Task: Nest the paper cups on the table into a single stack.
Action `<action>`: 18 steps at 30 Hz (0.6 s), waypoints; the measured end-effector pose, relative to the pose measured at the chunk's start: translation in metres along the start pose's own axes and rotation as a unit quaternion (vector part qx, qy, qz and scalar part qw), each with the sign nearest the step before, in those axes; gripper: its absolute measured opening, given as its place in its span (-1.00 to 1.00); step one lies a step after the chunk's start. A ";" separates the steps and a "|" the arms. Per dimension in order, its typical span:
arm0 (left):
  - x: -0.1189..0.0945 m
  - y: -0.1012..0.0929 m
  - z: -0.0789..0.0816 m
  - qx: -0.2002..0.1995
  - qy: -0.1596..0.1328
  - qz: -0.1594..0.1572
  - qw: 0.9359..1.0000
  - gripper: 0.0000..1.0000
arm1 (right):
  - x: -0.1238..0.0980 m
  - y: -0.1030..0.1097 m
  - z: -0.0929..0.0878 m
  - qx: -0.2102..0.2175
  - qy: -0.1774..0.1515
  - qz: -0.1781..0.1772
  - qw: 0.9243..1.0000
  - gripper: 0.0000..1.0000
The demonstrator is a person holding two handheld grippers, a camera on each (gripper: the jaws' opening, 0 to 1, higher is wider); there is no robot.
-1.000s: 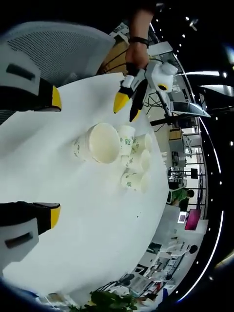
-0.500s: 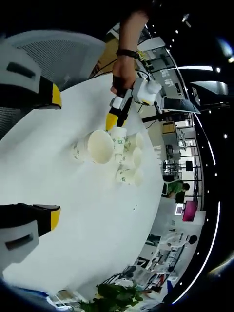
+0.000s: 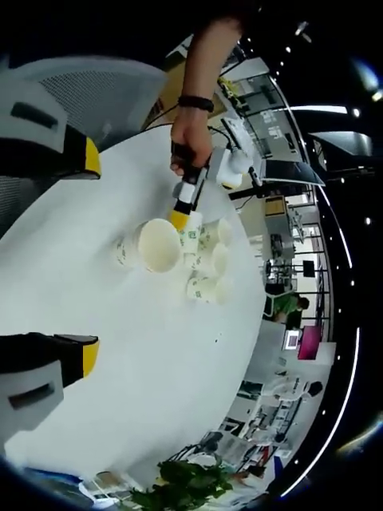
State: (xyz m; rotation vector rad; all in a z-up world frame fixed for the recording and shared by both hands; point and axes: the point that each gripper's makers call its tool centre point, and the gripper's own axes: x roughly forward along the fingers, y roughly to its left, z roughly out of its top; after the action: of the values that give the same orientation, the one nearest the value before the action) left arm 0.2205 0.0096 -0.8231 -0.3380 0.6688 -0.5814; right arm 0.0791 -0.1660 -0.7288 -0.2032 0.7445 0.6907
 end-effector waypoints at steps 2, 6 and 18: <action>0.002 -0.001 0.001 -0.004 -0.002 0.002 1.000 -0.10 | -0.002 0.001 0.000 0.002 0.000 -0.001 1.000 0.60; 0.005 0.001 0.002 -0.013 -0.009 0.006 1.000 -0.23 | -0.005 0.003 -0.001 0.003 -0.001 -0.001 1.000 0.62; 0.015 0.005 0.004 -0.026 -0.011 0.018 0.999 -0.65 | -0.018 0.003 0.001 0.008 -0.006 -0.009 1.000 0.76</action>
State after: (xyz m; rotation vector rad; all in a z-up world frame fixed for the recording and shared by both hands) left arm 0.2346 0.0050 -0.8289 -0.3791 0.6684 -0.5272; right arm 0.0681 -0.1725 -0.7160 -0.1910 0.7360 0.6673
